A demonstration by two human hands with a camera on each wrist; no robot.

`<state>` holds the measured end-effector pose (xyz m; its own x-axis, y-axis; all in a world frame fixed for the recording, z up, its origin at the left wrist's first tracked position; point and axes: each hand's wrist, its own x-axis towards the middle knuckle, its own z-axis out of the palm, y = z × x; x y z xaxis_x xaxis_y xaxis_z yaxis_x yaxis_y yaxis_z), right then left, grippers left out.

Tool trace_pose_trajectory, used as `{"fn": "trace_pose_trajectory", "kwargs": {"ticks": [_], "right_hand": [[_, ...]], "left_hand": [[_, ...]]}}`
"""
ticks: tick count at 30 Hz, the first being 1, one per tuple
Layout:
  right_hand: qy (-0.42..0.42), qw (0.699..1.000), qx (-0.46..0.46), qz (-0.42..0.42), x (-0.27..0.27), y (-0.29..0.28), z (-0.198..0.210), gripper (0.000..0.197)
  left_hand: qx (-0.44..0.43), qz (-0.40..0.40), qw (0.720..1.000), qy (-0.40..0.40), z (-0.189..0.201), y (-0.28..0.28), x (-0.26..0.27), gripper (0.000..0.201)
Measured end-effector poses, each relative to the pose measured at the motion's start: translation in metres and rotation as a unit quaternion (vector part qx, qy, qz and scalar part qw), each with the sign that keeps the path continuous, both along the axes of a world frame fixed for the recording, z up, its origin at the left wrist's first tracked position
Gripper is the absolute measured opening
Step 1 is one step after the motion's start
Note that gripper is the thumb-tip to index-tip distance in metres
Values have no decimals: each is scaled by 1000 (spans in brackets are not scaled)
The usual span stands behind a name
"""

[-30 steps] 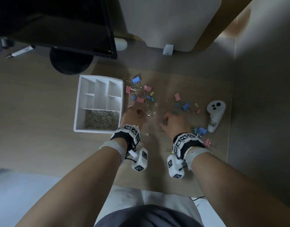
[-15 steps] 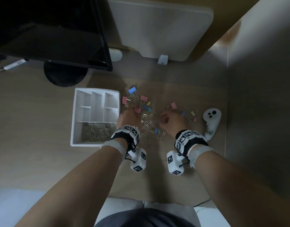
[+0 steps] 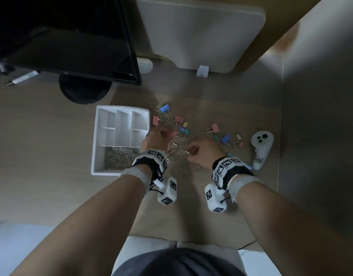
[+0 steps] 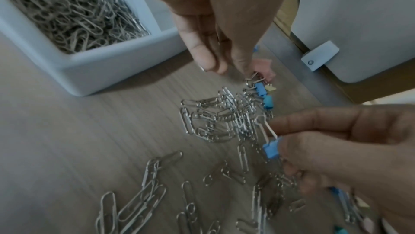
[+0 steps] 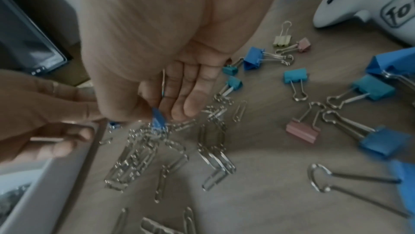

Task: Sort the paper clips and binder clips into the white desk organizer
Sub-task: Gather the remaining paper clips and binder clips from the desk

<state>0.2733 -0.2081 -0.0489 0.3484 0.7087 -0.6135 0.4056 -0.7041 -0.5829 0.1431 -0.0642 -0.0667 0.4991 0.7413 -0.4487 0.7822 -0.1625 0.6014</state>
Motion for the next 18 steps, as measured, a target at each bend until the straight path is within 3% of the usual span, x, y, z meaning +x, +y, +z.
{"fn": "trace_pose_trajectory", "kwargs": {"ticks": [5,8,11,15,18], "right_hand": [[23,998,37,-42,17,8,9,11],[13,987,79,-141,26,14,2,10],[32,968,63,-240,40,17,-8,4],[45,955,59,-288,60,19,-20,22],[4,953,66,-296,72,19,-24,12]], "left_hand": [[-61,50,996,-51,14,1,4,11],[-79,53,993,-73,20,1,13,23],[-108,60,989,-86,21,5,31,21],[-170,99,975,-101,15,6,63,42],[-182,84,974,-107,13,2,86,42]]}}
